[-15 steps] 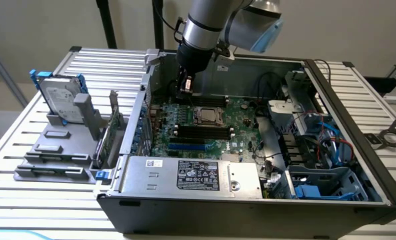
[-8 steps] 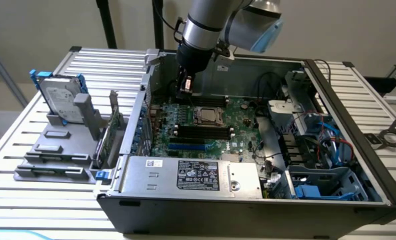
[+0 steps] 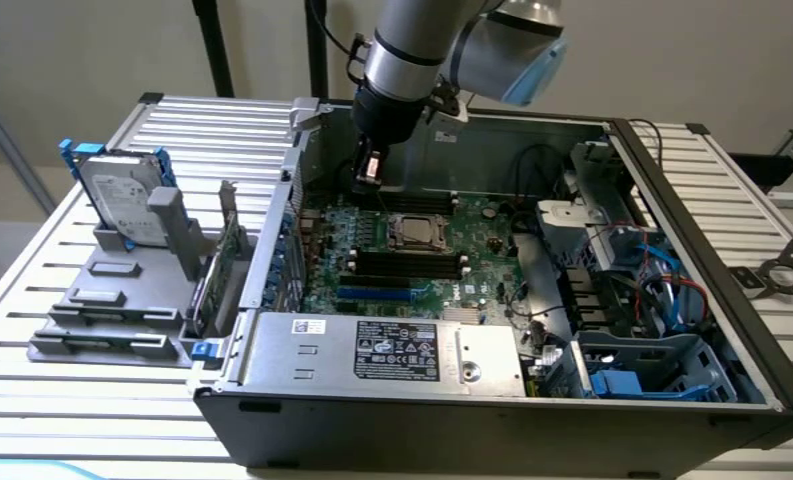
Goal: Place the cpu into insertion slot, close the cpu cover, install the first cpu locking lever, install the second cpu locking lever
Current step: 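Install the first cpu locking lever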
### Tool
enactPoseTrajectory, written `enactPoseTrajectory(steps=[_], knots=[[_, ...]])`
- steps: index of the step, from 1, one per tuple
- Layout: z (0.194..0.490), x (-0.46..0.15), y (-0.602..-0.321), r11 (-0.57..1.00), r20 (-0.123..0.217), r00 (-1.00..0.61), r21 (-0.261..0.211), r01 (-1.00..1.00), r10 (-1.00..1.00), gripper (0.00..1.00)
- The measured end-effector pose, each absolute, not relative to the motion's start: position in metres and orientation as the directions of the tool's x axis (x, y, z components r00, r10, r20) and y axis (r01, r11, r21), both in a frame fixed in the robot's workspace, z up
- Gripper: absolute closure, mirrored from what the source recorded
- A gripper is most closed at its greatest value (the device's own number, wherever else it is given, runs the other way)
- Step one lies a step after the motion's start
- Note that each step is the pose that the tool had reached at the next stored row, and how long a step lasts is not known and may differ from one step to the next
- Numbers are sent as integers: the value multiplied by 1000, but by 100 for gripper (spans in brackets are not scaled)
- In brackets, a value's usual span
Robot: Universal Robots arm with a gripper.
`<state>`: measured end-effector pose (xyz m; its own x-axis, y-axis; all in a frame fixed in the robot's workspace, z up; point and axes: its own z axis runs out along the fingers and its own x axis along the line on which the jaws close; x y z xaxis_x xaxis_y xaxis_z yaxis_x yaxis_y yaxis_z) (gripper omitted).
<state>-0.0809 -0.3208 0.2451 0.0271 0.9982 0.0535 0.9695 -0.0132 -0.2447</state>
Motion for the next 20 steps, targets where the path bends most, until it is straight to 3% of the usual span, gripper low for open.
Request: enactPoseTrajectory(steps=[12, 20], knots=[[247, -88, -328, -75, 47, 89, -240, 968, 995, 89], [267, -88, -337, -121, 49, 137, -241, 963, 989, 89]])
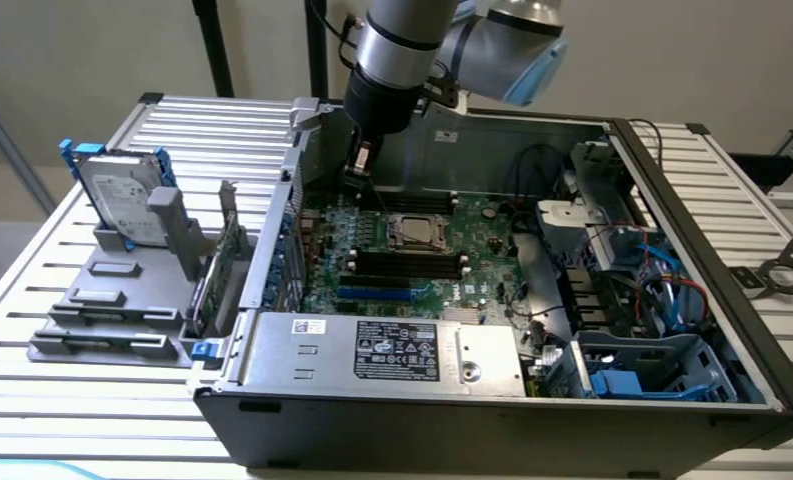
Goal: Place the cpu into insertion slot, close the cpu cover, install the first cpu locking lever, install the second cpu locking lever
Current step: 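Install the first cpu locking lever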
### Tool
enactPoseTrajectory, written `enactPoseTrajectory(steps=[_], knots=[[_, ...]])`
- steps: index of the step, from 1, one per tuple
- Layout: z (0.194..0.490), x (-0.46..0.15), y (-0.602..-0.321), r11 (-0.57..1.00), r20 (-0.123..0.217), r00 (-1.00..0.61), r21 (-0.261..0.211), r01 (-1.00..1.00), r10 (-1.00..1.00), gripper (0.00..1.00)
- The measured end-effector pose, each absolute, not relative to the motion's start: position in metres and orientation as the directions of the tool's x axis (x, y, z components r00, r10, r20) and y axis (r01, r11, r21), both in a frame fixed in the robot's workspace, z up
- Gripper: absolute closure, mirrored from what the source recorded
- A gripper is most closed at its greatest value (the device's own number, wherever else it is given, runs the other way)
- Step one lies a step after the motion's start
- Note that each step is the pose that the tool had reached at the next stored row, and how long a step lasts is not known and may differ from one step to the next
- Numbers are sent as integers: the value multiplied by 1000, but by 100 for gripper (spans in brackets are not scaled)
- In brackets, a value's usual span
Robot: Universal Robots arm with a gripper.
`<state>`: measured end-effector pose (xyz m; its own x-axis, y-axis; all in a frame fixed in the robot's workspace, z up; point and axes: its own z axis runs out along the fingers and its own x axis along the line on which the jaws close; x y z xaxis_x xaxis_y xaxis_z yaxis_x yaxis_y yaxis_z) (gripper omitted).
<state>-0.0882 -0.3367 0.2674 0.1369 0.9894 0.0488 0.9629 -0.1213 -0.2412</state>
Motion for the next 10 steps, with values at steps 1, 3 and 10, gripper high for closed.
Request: enactPoseTrajectory(steps=[1, 3, 10], knots=[[267, -88, -337, -135, 49, 151, -241, 961, 987, 89], [267, -88, -337, -169, 49, 186, -241, 956, 981, 89], [263, -88, -337, -280, 49, 300, -241, 929, 953, 89]])
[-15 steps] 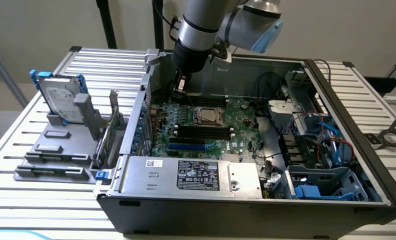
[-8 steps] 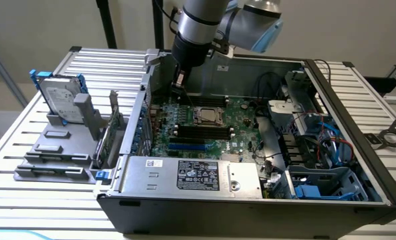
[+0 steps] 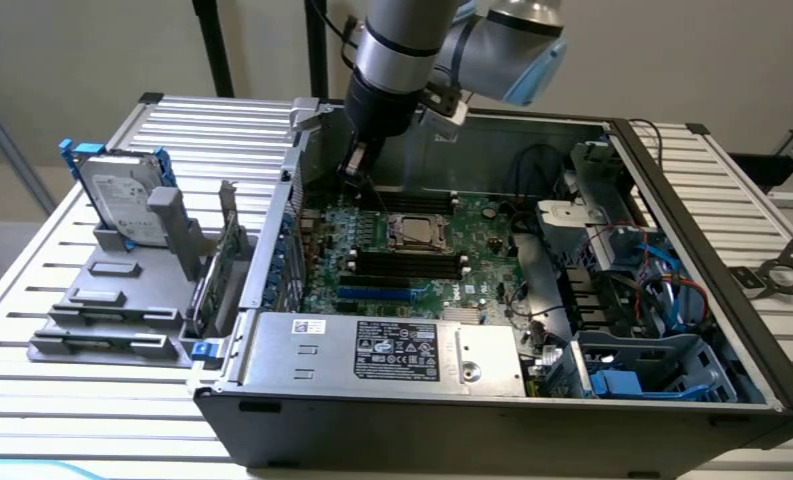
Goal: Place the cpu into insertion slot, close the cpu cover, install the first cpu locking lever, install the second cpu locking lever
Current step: 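Install the first cpu locking lever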
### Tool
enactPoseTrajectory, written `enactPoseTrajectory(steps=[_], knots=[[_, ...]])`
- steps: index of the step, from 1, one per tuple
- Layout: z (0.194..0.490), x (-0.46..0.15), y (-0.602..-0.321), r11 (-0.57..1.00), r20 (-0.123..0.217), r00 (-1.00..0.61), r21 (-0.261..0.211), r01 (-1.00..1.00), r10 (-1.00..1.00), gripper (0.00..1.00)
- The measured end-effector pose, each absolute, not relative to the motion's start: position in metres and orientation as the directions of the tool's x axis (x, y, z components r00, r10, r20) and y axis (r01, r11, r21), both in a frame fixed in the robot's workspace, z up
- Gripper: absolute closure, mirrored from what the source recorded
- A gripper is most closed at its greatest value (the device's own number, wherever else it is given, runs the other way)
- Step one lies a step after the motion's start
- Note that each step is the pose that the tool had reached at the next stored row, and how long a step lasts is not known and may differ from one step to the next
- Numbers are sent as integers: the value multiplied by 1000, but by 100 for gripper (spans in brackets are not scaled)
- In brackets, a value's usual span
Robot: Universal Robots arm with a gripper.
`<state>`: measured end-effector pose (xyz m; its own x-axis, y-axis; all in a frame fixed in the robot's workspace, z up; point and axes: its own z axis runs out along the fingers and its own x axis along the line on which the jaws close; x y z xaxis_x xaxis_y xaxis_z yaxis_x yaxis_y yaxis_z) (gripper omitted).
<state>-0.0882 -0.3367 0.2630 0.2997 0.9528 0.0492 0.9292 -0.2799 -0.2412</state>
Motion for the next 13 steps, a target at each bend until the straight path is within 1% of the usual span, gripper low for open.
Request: enactPoseTrajectory(steps=[5, 10, 13], knots=[[260, -88, -337, -350, 51, 373, -242, 905, 927, 89], [259, -88, -337, -401, 76, 431, -252, 881, 899, 89], [258, -88, -337, -435, 84, 468, -256, 863, 880, 89]])
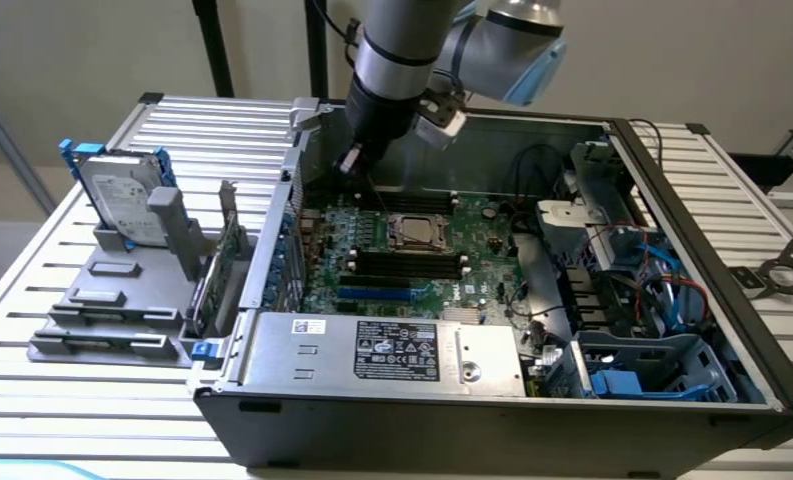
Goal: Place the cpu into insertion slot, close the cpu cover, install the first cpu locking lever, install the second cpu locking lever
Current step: 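Install the first cpu locking lever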
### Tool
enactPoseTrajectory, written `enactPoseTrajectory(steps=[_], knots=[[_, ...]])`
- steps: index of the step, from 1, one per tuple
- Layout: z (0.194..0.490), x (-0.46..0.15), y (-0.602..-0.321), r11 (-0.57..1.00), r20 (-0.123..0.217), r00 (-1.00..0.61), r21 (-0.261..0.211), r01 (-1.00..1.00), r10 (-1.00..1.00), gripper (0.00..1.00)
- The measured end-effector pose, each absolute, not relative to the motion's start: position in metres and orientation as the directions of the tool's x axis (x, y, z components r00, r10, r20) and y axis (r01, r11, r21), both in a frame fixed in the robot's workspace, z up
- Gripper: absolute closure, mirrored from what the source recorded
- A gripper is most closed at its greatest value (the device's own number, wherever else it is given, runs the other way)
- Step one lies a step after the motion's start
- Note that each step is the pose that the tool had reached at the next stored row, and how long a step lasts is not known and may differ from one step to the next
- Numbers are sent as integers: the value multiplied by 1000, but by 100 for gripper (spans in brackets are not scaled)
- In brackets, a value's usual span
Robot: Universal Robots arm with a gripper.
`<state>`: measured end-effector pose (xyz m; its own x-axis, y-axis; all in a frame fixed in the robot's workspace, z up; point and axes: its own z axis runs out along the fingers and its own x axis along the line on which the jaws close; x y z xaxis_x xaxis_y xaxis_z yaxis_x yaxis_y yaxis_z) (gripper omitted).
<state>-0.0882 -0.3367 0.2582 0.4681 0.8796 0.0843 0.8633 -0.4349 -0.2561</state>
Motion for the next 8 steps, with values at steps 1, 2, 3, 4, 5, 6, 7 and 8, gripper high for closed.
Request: enactPoseTrajectory(steps=[1, 2, 3, 4, 5, 6, 7, 8], knots=[[258, -88, -337, -446, 86, 480, -257, 857, 873, 89], [258, -88, -337, -459, 88, 494, -258, 850, 865, 89], [258, -88, -337, -471, 89, 507, -259, 843, 858, 89], [258, -88, -337, -486, 90, 522, -259, 835, 848, 89], [258, -88, -337, -500, 90, 536, -259, 826, 839, 89], [257, -88, -337, -514, 90, 550, -259, 818, 830, 89], [257, -88, -337, -524, 90, 560, -259, 811, 823, 89], [256, -89, -337, -533, 90, 570, -259, 805, 817, 89]])
